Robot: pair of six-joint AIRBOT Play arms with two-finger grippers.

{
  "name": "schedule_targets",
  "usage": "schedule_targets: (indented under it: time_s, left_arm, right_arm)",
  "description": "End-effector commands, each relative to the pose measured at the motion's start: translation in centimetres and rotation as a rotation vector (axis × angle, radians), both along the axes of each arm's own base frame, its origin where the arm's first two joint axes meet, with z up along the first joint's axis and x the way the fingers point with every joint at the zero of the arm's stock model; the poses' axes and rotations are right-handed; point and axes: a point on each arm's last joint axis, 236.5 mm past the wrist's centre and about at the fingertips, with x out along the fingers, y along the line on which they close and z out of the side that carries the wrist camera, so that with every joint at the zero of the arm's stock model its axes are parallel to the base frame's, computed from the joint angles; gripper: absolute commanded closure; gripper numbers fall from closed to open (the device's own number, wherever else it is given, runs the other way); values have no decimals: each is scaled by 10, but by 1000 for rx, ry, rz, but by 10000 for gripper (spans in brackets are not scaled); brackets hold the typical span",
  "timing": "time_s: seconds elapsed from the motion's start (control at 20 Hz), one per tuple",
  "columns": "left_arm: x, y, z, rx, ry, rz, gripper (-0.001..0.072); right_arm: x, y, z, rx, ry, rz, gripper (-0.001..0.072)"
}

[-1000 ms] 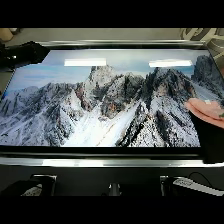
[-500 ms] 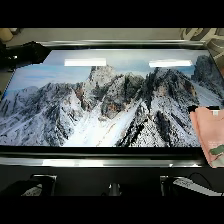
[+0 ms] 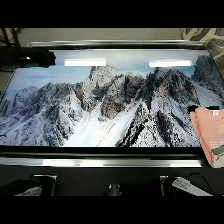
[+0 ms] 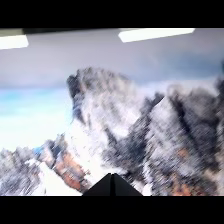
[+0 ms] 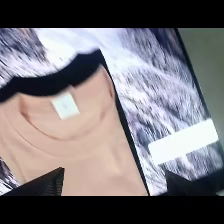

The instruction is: Fold the shirts.

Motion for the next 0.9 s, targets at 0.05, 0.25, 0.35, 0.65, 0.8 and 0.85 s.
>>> schedule_targets:
  time_s: [0.05,0.25,0.35,0.65,0.8,0.85]
  left_arm:
    - [-28,62,-100,286,425,205,260]
    - [-94,66,-178,318,689,155,-13]
    - [-93,59,-190,215,601,224,-13]
    - [-95,62,-199,207,587,251,-13]
    - [-95,62,-199,207,587,250,-13]
    - [-95,62,-199,207,587,250,-13]
  right_arm:
    - [68,133,-3,61,67,298,14]
    - [44,230,-80,194,410,553,19]
    - [39,256,-102,211,460,610,18]
    - [39,277,-115,190,486,667,17]
    - [39,277,-115,189,486,666,18]
    - [39,277,-115,189,486,666,18]
